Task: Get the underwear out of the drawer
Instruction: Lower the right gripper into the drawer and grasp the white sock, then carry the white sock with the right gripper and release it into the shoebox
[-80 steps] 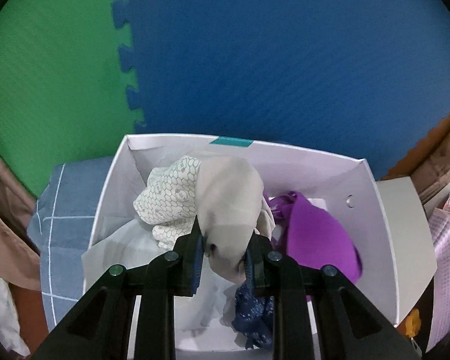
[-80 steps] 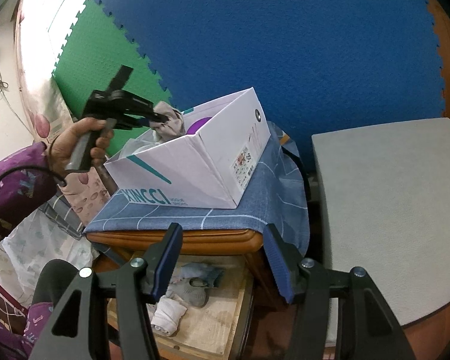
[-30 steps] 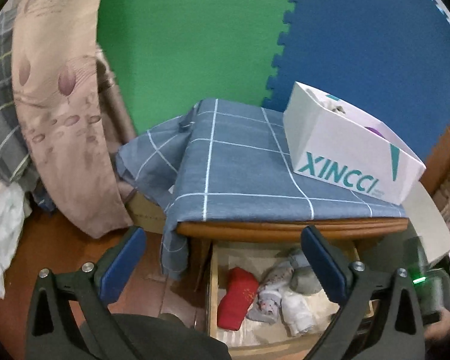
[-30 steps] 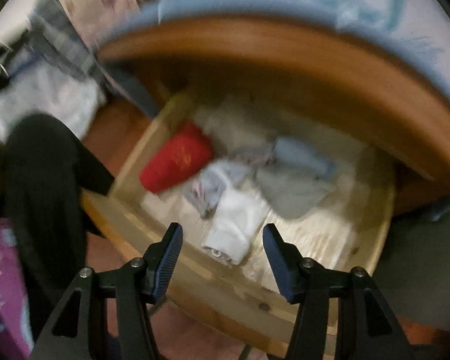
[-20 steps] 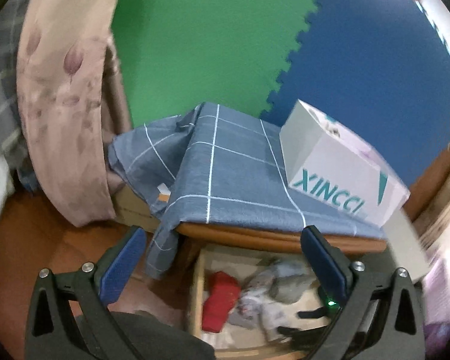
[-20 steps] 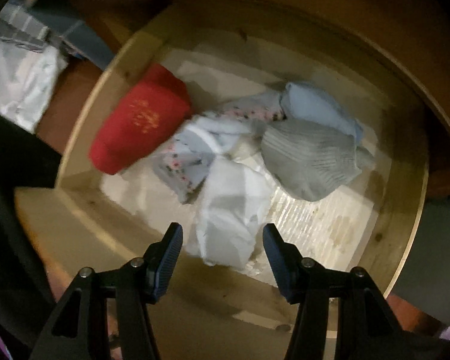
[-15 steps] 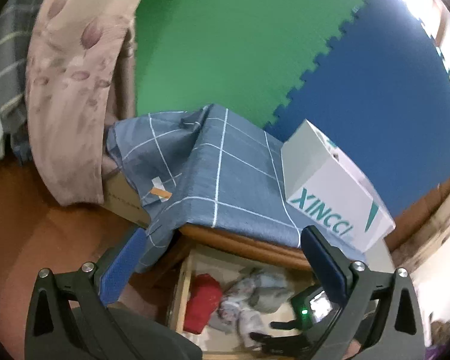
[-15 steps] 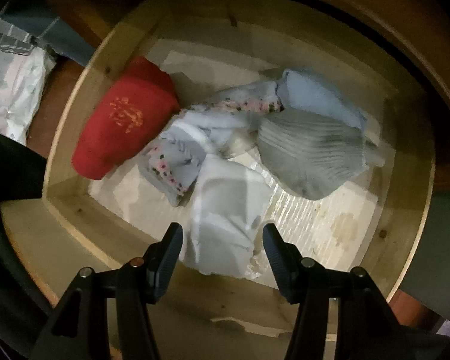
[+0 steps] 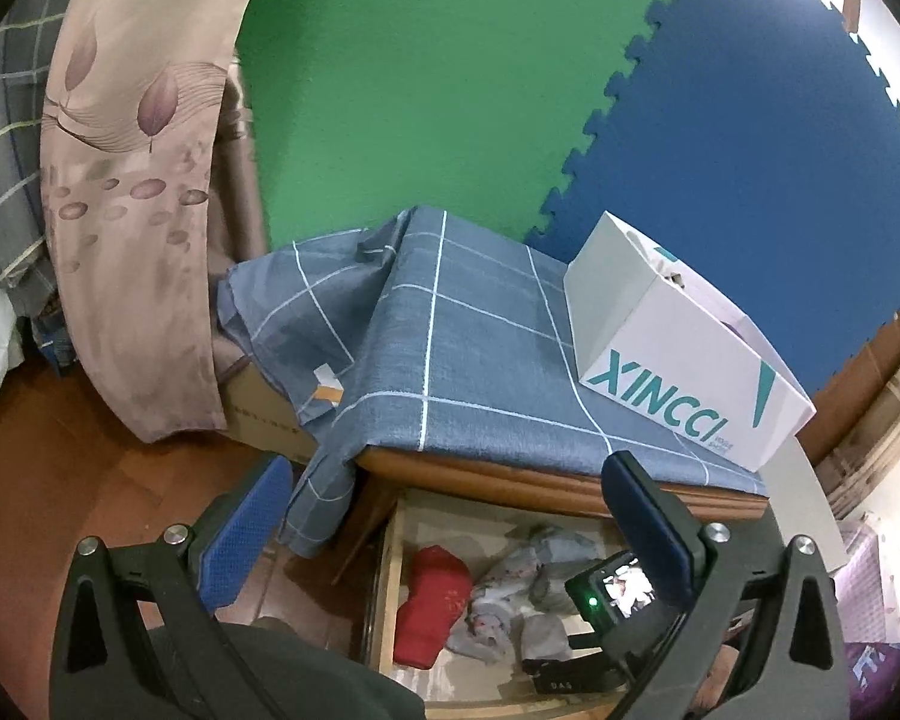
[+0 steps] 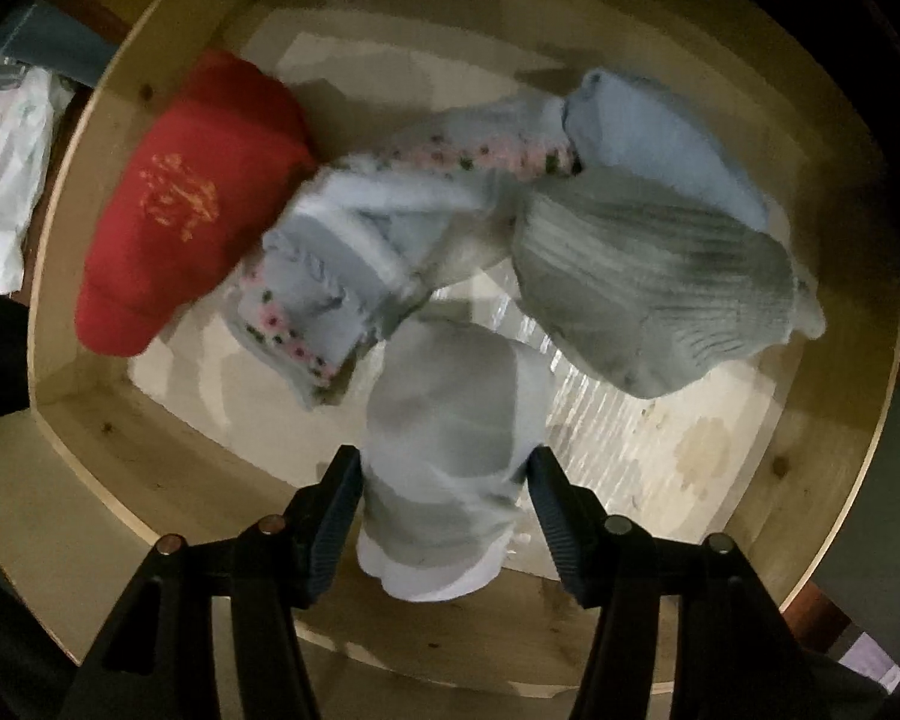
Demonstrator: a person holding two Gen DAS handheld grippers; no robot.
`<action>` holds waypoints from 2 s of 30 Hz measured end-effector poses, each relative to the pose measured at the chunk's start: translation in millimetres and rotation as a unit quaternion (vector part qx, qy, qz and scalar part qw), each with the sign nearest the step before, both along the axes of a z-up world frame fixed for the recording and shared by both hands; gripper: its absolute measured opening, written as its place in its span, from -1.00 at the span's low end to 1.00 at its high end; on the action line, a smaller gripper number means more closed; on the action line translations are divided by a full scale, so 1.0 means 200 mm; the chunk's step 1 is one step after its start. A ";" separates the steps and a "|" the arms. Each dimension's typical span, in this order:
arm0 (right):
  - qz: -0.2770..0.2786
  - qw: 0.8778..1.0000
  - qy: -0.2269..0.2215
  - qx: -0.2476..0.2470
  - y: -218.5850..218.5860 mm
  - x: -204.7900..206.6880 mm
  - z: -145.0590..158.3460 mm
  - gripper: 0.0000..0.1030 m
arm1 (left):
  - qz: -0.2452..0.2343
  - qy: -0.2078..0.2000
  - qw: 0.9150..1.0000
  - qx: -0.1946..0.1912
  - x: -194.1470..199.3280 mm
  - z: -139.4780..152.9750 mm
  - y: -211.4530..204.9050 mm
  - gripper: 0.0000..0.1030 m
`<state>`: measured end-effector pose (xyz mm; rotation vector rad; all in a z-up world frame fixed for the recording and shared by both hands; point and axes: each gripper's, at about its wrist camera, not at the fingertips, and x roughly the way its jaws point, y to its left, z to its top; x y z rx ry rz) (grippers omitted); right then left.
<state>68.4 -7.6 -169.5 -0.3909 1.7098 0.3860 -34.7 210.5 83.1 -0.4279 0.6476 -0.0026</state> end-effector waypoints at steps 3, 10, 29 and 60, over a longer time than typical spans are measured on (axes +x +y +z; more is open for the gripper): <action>0.012 1.000 0.011 0.001 0.01 0.02 -0.03 0.13 | 0.004 0.001 1.000 -0.008 0.00 -0.01 0.02 0.97; 0.080 0.996 -0.029 0.029 0.01 -0.04 0.02 -0.22 | 0.010 0.003 1.000 -0.010 0.00 -0.01 0.02 0.97; -0.005 0.948 -0.187 0.259 -0.51 -0.22 1.08 -0.25 | 0.012 0.013 1.000 0.015 0.01 -0.01 -0.02 0.97; -0.037 0.944 -0.308 0.111 -0.76 0.80 1.54 -0.24 | -0.004 0.018 0.999 0.040 0.02 -0.01 -0.08 0.97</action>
